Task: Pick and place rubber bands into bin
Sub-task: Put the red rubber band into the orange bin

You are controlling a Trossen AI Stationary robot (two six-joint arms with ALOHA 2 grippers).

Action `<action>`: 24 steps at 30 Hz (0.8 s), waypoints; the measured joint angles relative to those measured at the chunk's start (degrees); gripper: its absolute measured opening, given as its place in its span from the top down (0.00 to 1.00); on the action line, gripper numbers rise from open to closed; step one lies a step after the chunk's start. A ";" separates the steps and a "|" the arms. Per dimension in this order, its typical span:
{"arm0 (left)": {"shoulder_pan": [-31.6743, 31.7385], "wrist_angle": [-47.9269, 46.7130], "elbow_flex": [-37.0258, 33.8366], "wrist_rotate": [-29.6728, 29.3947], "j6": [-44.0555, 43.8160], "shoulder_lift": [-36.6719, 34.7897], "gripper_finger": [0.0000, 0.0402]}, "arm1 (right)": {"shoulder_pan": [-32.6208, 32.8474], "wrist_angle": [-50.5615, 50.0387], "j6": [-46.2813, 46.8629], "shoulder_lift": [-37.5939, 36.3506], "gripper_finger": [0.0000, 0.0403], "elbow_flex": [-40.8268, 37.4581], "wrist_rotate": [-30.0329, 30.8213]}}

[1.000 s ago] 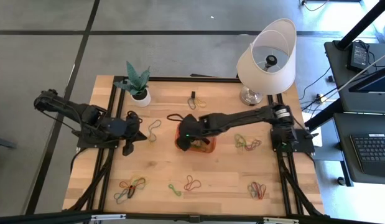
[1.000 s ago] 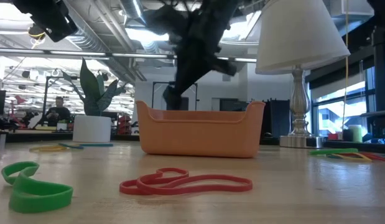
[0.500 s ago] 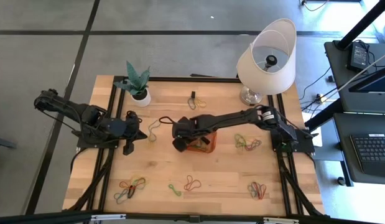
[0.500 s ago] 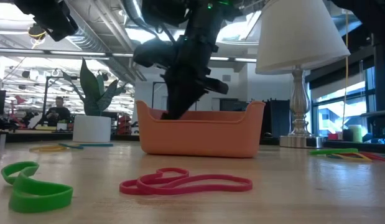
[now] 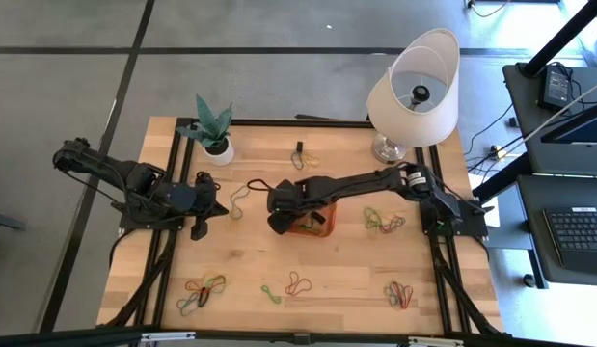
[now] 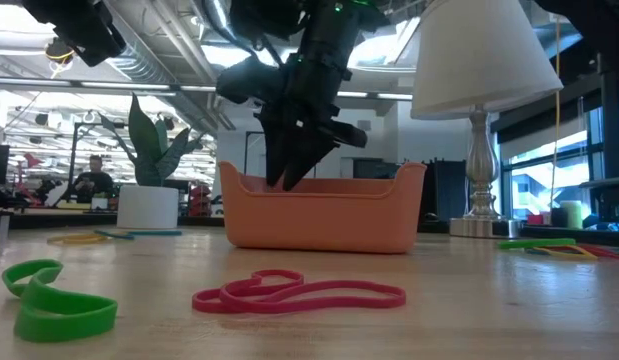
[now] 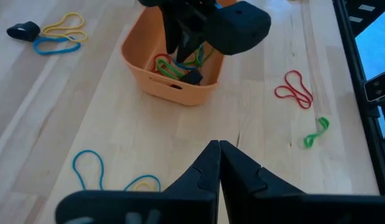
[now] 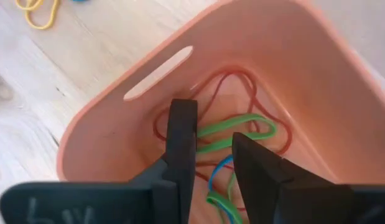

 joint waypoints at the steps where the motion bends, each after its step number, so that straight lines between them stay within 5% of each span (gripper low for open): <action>1: 0.00 0.00 0.00 0.00 0.00 0.00 0.99 | 0.00 0.05 -0.69 -0.21 0.73 0.00 0.03; 11: 0.00 0.02 -0.02 0.21 2.72 1.44 0.99 | 1.02 -1.39 -7.07 -1.43 0.83 -0.02 -0.77; 16: 0.00 0.80 -0.02 3.95 0.13 4.12 0.99 | 2.90 -1.26 -10.68 -7.85 0.94 -2.40 2.31; 24: 0.00 7.97 1.46 5.90 -1.05 12.22 1.00 | 8.15 3.59 -6.52 -28.78 0.96 -23.77 10.26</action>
